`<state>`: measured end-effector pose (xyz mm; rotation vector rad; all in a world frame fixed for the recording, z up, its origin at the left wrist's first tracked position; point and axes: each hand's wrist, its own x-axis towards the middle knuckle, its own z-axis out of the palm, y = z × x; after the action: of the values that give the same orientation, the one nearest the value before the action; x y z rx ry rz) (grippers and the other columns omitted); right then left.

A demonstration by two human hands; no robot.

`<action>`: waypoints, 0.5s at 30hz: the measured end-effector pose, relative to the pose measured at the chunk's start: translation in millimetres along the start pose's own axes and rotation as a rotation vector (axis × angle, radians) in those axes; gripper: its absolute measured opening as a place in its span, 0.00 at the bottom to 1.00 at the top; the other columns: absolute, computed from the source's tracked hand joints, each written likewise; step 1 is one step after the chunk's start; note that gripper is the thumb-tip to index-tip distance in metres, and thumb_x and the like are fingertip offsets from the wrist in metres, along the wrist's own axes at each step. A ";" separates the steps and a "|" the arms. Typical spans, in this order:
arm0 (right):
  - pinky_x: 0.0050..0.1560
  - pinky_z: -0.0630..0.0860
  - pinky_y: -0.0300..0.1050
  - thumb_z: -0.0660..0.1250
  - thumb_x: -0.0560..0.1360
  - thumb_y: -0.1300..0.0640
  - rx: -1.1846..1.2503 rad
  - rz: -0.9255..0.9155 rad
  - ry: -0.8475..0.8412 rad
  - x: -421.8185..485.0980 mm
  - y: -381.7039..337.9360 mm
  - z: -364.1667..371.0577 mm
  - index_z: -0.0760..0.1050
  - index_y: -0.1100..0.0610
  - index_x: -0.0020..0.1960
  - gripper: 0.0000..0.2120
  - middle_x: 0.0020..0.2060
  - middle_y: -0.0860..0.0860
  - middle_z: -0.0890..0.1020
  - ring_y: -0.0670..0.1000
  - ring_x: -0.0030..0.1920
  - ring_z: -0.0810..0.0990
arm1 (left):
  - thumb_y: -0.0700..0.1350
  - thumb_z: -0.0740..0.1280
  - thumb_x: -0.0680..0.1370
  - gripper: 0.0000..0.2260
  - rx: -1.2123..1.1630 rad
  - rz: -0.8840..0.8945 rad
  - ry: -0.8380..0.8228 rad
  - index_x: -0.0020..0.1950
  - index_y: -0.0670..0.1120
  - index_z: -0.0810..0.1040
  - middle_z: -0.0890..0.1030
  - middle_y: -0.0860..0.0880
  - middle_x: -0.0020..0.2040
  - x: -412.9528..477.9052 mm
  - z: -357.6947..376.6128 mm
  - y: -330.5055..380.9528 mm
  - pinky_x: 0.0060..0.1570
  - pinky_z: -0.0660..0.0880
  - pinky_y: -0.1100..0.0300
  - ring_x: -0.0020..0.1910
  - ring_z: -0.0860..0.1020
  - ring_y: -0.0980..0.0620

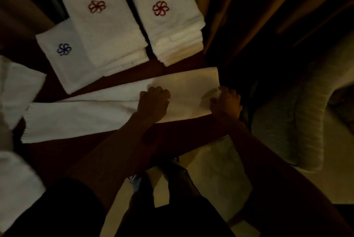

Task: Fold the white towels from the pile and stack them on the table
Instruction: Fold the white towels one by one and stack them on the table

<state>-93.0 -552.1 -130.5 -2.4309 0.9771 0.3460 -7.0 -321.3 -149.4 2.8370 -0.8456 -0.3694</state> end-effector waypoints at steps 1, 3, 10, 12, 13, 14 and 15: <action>0.70 0.64 0.66 0.66 0.79 0.53 0.033 -0.003 0.007 0.9 0.2 -1.1 0.66 0.52 0.74 0.25 0.71 0.56 0.68 0.61 0.73 0.63 | 0.49 0.65 0.80 0.09 -0.016 0.003 0.004 0.59 0.50 0.78 0.76 0.50 0.56 -0.4 -0.4 -0.3 0.52 0.69 0.48 0.56 0.74 0.45; 0.65 0.71 0.65 0.67 0.78 0.55 0.088 -0.046 0.045 3.4 2.3 -1.1 0.72 0.54 0.69 0.20 0.68 0.56 0.72 0.61 0.69 0.69 | 0.49 0.65 0.80 0.07 -0.042 0.006 0.023 0.56 0.50 0.79 0.76 0.49 0.54 -1.0 -1.8 -0.8 0.51 0.69 0.47 0.55 0.75 0.46; 0.49 0.81 0.57 0.68 0.79 0.51 0.132 -0.240 0.233 11.7 -3.0 -16.2 0.79 0.57 0.55 0.10 0.54 0.54 0.79 0.58 0.54 0.79 | 0.47 0.62 0.81 0.05 -0.207 -0.053 0.182 0.51 0.48 0.76 0.78 0.49 0.49 3.4 -9.7 -5.8 0.48 0.73 0.45 0.49 0.78 0.44; 0.48 0.80 0.58 0.68 0.79 0.51 0.176 -0.261 0.269 15.2 -9.9 -20.1 0.78 0.57 0.54 0.10 0.53 0.54 0.79 0.57 0.54 0.78 | 0.46 0.63 0.80 0.04 -0.242 -0.071 0.233 0.51 0.47 0.77 0.78 0.49 0.50 5.2 -12.9 -8.7 0.48 0.74 0.45 0.48 0.78 0.45; 0.48 0.80 0.59 0.68 0.79 0.51 0.190 -0.274 0.285 16.4 -13.9 -21.2 0.78 0.57 0.54 0.10 0.53 0.54 0.80 0.57 0.54 0.78 | 0.45 0.64 0.80 0.04 -0.250 -0.082 0.255 0.51 0.47 0.77 0.77 0.49 0.50 5.9 -14.4 -10.0 0.47 0.74 0.45 0.48 0.78 0.46; 0.49 0.79 0.59 0.68 0.79 0.52 0.195 -0.288 0.298 17.6 -18.1 -21.9 0.78 0.57 0.54 0.09 0.53 0.55 0.80 0.58 0.55 0.78 | 0.45 0.64 0.80 0.04 -0.255 -0.095 0.267 0.51 0.47 0.77 0.77 0.49 0.51 7.2 -15.9 -11.3 0.48 0.74 0.45 0.49 0.78 0.46; 0.50 0.79 0.58 0.68 0.79 0.53 0.190 -0.298 0.306 19.7 -21.6 -21.6 0.78 0.57 0.55 0.09 0.54 0.55 0.80 0.58 0.56 0.78 | 0.45 0.64 0.80 0.04 -0.258 -0.107 0.267 0.52 0.47 0.77 0.77 0.48 0.52 8.6 -16.6 -12.3 0.48 0.74 0.45 0.50 0.78 0.46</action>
<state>-62.8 -561.5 -112.6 -2.4458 0.7104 -0.2188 11.0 -314.5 -137.9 2.6177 -0.5519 -0.0988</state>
